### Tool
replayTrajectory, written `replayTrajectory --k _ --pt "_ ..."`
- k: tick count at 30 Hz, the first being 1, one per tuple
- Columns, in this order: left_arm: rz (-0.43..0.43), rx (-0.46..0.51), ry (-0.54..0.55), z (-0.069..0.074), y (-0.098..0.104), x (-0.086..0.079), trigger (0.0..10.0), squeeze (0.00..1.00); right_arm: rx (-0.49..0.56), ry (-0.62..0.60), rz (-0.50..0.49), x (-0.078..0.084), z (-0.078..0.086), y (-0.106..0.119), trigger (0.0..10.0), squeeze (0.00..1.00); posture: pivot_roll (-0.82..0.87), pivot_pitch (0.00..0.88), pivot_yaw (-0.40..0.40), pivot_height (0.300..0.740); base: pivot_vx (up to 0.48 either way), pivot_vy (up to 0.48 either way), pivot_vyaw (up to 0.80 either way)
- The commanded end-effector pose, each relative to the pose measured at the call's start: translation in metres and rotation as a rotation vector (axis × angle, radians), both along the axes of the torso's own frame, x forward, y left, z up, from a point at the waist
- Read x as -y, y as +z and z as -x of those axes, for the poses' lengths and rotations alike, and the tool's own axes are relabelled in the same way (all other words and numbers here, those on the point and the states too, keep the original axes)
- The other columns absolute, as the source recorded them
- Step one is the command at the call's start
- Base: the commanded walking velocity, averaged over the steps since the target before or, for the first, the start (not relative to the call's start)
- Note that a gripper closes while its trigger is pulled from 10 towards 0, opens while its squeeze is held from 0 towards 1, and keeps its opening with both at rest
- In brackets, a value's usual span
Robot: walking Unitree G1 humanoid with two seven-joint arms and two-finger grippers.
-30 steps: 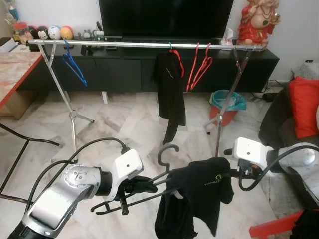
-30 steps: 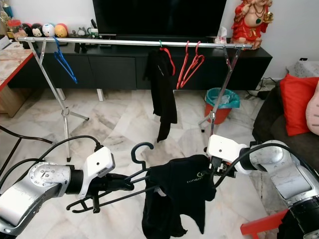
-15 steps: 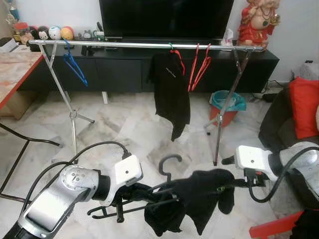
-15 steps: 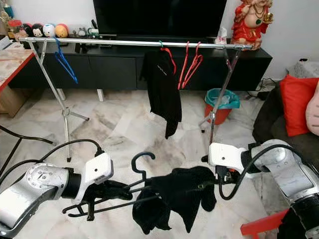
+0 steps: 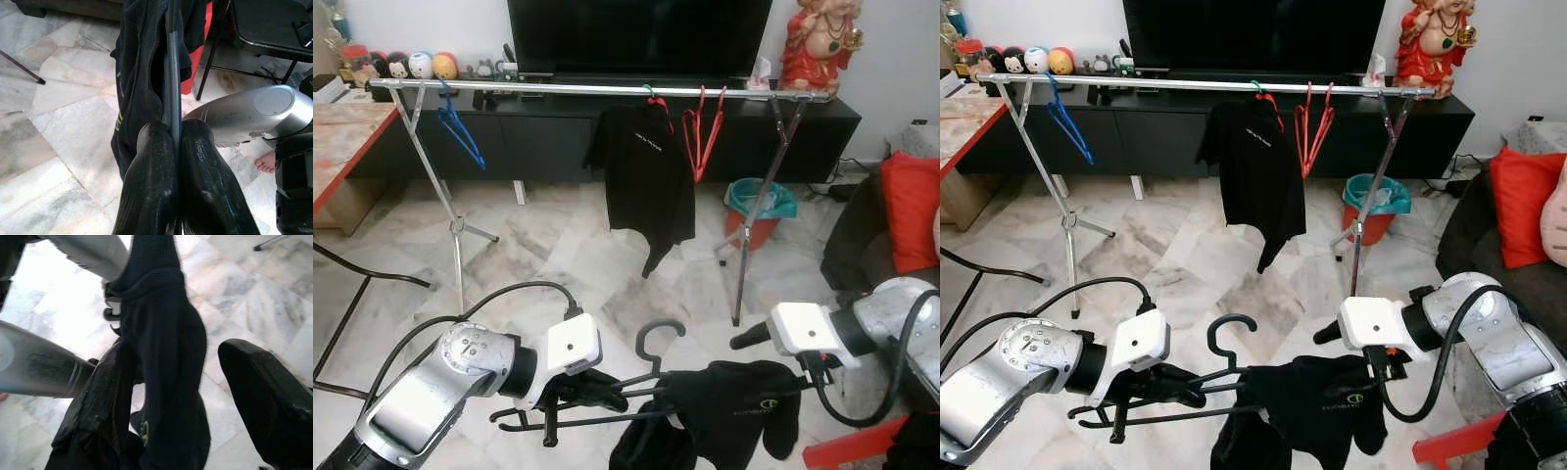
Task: Hang hanger
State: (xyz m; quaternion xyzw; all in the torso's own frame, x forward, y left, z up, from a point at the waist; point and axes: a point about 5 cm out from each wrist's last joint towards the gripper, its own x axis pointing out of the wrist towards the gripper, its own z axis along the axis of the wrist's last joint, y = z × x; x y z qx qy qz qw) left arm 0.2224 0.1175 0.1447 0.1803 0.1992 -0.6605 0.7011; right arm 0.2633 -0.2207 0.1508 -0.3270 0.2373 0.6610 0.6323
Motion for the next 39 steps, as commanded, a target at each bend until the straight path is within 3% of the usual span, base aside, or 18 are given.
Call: replayTrajectory --k 1,13,14,15,16,39 --pt "0.036 0.046 -0.049 0.0 0.01 0.007 10.0 0.0 -0.019 0.037 0.015 -0.004 0.004 -0.005 10.0 0.0 0.09 0.0 -0.064 0.74 0.0 0.0 0.0" --pt "0.046 0.059 -0.057 -0.001 0.012 0.012 10.0 0.0 -0.022 0.027 0.006 -0.013 0.002 -0.018 10.0 0.0 0.1 0.0 -0.068 0.74 0.0 0.0 0.0" --pt "0.047 0.061 -0.057 -0.001 0.012 0.013 10.0 0.0 -0.022 0.023 0.001 -0.014 0.001 -0.019 9.3 0.0 0.1 0.0 -0.067 0.74 0.0 0.0 0.0" --pt "0.048 0.061 -0.057 -0.001 0.012 0.013 10.0 0.0 -0.023 0.021 -0.003 -0.015 0.001 -0.02 9.3 0.0 0.1 0.0 -0.067 0.74 0.0 0.0 0.0" --pt "0.049 0.063 -0.058 -0.001 0.012 0.013 10.0 0.0 -0.023 0.011 -0.014 -0.016 0.001 -0.02 0.0 0.0 0.1 0.0 -0.068 0.74 0.0 0.0 0.0" --pt "0.062 0.07 -0.064 -0.001 0.013 0.017 10.0 0.0 -0.06 0.029 -0.018 -0.023 0.003 -0.027 0.0 0.0 0.11 0.0 -0.069 0.74 0.0 0.0 0.0"
